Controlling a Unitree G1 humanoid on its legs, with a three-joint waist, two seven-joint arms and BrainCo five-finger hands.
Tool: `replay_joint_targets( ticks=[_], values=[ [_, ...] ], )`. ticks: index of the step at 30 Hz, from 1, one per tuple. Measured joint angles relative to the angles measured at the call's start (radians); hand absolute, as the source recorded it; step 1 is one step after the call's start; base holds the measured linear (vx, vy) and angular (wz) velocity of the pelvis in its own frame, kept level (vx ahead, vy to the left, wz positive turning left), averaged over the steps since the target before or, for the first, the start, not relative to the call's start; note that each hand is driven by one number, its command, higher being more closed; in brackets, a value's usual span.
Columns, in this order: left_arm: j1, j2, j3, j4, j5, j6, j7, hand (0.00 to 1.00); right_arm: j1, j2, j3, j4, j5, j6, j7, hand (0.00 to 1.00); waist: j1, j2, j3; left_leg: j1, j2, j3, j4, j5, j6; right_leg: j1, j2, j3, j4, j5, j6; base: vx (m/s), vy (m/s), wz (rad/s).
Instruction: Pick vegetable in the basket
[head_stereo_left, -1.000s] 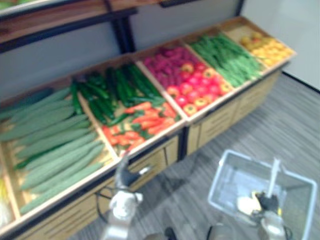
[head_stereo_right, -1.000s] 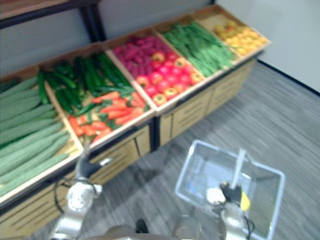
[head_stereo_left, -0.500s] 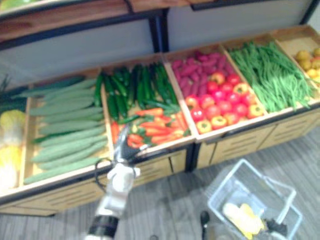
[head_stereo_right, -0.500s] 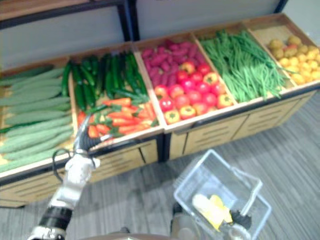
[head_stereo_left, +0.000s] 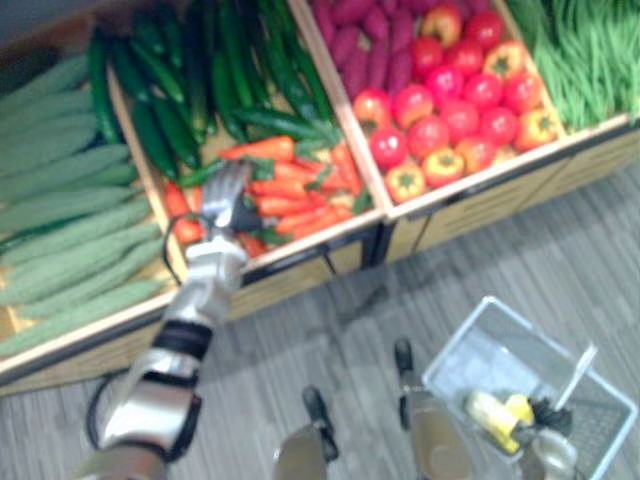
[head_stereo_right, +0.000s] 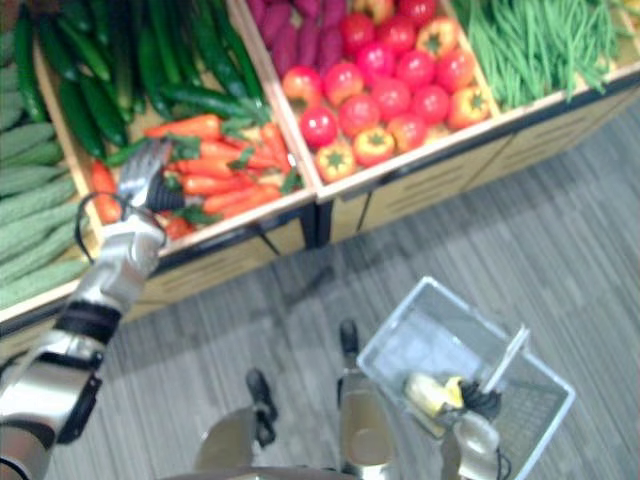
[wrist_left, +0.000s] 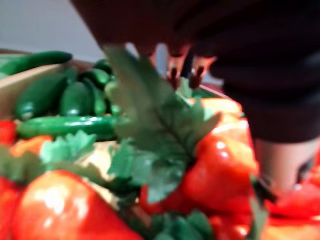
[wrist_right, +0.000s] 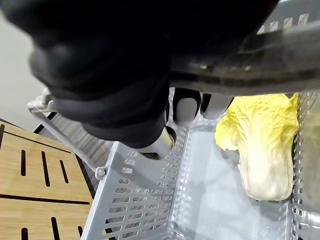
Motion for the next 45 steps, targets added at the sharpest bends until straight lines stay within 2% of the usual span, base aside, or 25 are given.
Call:
replay_joint_targets(
  ticks=[3,4,11,13,17,20,23,25,27,29,31,32,33,35,38,39,41,42,43,44,45],
  values=[
    [-0.084,0.016,-0.018,0.039,0.024,0.0,0.004,0.0,0.0,-0.011,0.033,-0.061,0.028,-0.022,0.002,1.0,-0.004,0.0,0.029,-0.031,-0.004,0.048,0.006,0.0,0.0,-0.041,-0.006,0.021,0.0,0.011,0.005,-0.03,-0.005,-0.19],
    [-0.118,0.017,-0.023,0.046,0.04,-0.001,-0.003,1.0,-0.001,-0.013,0.044,-0.089,0.034,-0.026,0.004,1.0,-0.006,-0.001,0.044,-0.044,-0.003,0.062,0.017,0.0,0.001,-0.052,-0.007,0.024,-0.002,0.016,0.006,-0.04,-0.024,-0.07],
    [-0.231,0.022,-0.074,0.118,0.119,-0.02,-0.023,1.0,-0.059,-0.02,0.059,-0.163,0.123,-0.039,0.015,1.0,-0.003,-0.003,0.064,-0.119,0.031,0.158,0.104,-0.038,0.018,-0.109,0.007,0.077,-0.037,0.053,0.01,-0.03,-0.039,-0.2],
    [-0.241,0.043,-0.077,0.122,0.148,-0.028,-0.036,1.0,-0.083,-0.041,0.059,-0.171,0.154,-0.039,0.016,1.0,-0.001,-0.003,0.064,-0.141,0.055,0.182,0.149,-0.064,0.019,-0.12,0.015,0.088,-0.036,0.057,0.014,-0.04,-0.053,-0.15],
    [-0.265,0.057,-0.119,0.131,0.155,-0.028,-0.047,1.0,-0.089,-0.079,0.058,-0.204,0.166,-0.046,0.017,1.0,-0.001,-0.003,0.064,-0.155,0.067,0.187,0.199,-0.091,0.025,-0.114,0.014,0.097,-0.047,0.066,0.02,-0.04,-0.031,-0.07],
    [-0.275,0.057,-0.147,0.129,0.157,-0.019,-0.084,1.0,-0.071,-0.077,0.056,-0.226,0.177,-0.055,0.022,1.0,-0.007,-0.003,0.064,-0.134,0.084,0.181,0.231,-0.114,0.027,-0.069,0.013,0.082,-0.055,0.068,0.024,0.0,-0.009,0.05],
    [-0.222,0.058,-0.154,0.038,0.17,-0.022,-0.12,1.0,-0.018,-0.046,0.055,-0.239,0.176,-0.057,0.035,1.0,-0.012,-0.003,0.063,-0.067,0.088,0.17,0.224,-0.118,0.028,0.02,0.009,0.047,-0.069,0.061,0.023,0.04,-0.014,0.23],
    [-0.145,0.066,-0.131,-0.05,0.187,-0.022,-0.12,1.0,0.02,-0.033,0.056,-0.232,0.174,-0.056,0.037,1.0,-0.022,0.0,0.06,-0.017,0.08,0.15,0.214,-0.115,0.028,0.076,0.004,0.022,-0.069,0.047,0.025,0.05,-0.015,0.26],
    [-0.005,0.107,-0.05,-0.188,0.186,-0.014,-0.117,1.0,0.043,-0.031,0.058,-0.201,0.16,-0.055,0.04,1.0,-0.021,-0.001,0.058,0.03,0.061,0.111,0.211,-0.11,0.026,0.123,0.004,0.019,-0.064,0.042,0.022,0.01,-0.006,0.03],
    [0.159,0.16,0.088,-0.334,0.185,0.0,-0.113,1.0,0.039,-0.033,0.06,-0.123,0.135,-0.048,0.047,1.0,-0.012,-0.004,0.032,0.03,0.03,-0.073,0.232,-0.11,0.027,0.139,0.009,0.035,-0.064,0.042,0.022,0.01,-0.028,-0.14],
    [0.258,0.165,0.187,-0.41,0.183,0.016,-0.103,1.0,0.037,-0.032,0.062,-0.077,0.121,-0.023,0.055,1.0,0.01,-0.006,-0.001,0.042,0.007,-0.184,0.233,-0.112,0.024,0.148,0.009,0.058,-0.066,0.042,0.022,0.0,-0.006,-0.25],
    [0.287,0.165,0.212,-0.433,0.183,0.023,-0.095,1.0,0.037,-0.031,0.064,-0.061,0.106,-0.014,0.057,1.0,0.015,-0.007,-0.018,0.048,0.003,-0.203,0.226,-0.116,0.019,0.152,0.009,0.063,-0.07,0.04,0.019,-0.02,0.021,-0.16],
    [0.325,0.164,0.235,-0.472,0.184,0.024,-0.083,1.0,0.045,-0.029,0.067,-0.033,0.097,-0.006,0.063,1.0,0.02,-0.005,-0.051,0.06,-0.001,-0.216,0.212,-0.128,0.009,0.166,0.008,0.064,-0.089,0.037,0.021,-0.03,0.036,0.0],
    [0.358,0.158,0.237,-0.537,0.184,0.02,-0.075,1.0,0.057,-0.023,0.067,-0.023,0.093,0.02,0.081,1.0,0.022,-0.007,-0.073,0.097,-0.005,-0.234,0.173,-0.146,0.008,0.185,0.01,0.064,-0.096,0.041,0.026,-0.06,0.052,-0.02],
    [0.402,0.111,0.192,-0.591,0.181,-0.001,-0.057,1.0,0.068,0.021,0.06,-0.027,0.057,0.025,0.088,1.0,0.021,-0.042,-0.109,0.125,-0.038,-0.219,0.15,-0.159,0.012,0.18,-0.01,0.103,-0.093,0.053,0.044,-0.11,0.085,-0.29],
    [0.407,0.075,0.163,-0.592,0.177,-0.016,-0.054,1.0,0.072,0.036,0.057,-0.036,0.057,0.025,0.088,1.0,0.022,-0.055,-0.112,0.122,-0.049,-0.197,0.176,-0.171,0.023,0.175,-0.021,0.109,-0.09,0.047,0.034,-0.15,0.101,-0.48],
    [0.453,0.019,0.151,-0.621,0.174,-0.035,-0.052,1.0,0.053,0.044,0.058,-0.044,0.057,0.026,0.085,1.0,0.014,-0.06,-0.114,0.115,-0.057,-0.163,0.201,-0.18,0.047,0.148,-0.043,0.014,-0.076,-0.015,-0.136,-0.18,0.136,-0.69],
    [0.483,-0.009,0.151,-0.641,0.172,-0.048,-0.053,1.0,0.034,0.043,0.065,-0.045,0.057,0.026,0.079,1.0,0.011,-0.045,-0.114,0.118,-0.047,-0.137,0.171,-0.168,0.075,0.136,-0.051,-0.088,-0.054,-0.074,-0.212,-0.17,0.116,-1.21],
    [0.514,-0.046,0.151,-0.652,0.143,-0.062,-0.059,1.0,0.015,0.045,0.088,-0.066,0.054,0.026,0.065,1.0,0.022,-0.05,-0.115,0.145,-0.031,-0.055,0.158,-0.16,0.083,0.06,-0.101,-0.25,0.156,-0.085,-0.191,-0.11,0.061,-1.3],
    [0.531,-0.068,0.151,-0.657,0.134,-0.063,-0.062,1.0,0.021,0.05,0.09,-0.082,0.046,0.026,0.062,1.0,0.025,-0.056,-0.116,0.162,-0.039,-0.028,0.162,-0.162,0.086,0.057,-0.125,-0.313,0.238,-0.09,-0.199,-0.05,0.082,-1.46],
    [0.582,-0.108,0.154,-0.682,0.12,-0.06,-0.066,1.0,0.029,0.049,0.1,-0.102,0.025,0.027,0.055,1.0,0.027,-0.069,-0.123,0.188,-0.056,0.026,0.185,-0.173,0.1,0.087,-0.158,-0.441,0.294,-0.107,-0.21,-0.06,0.124,-1.65]
  ],
)
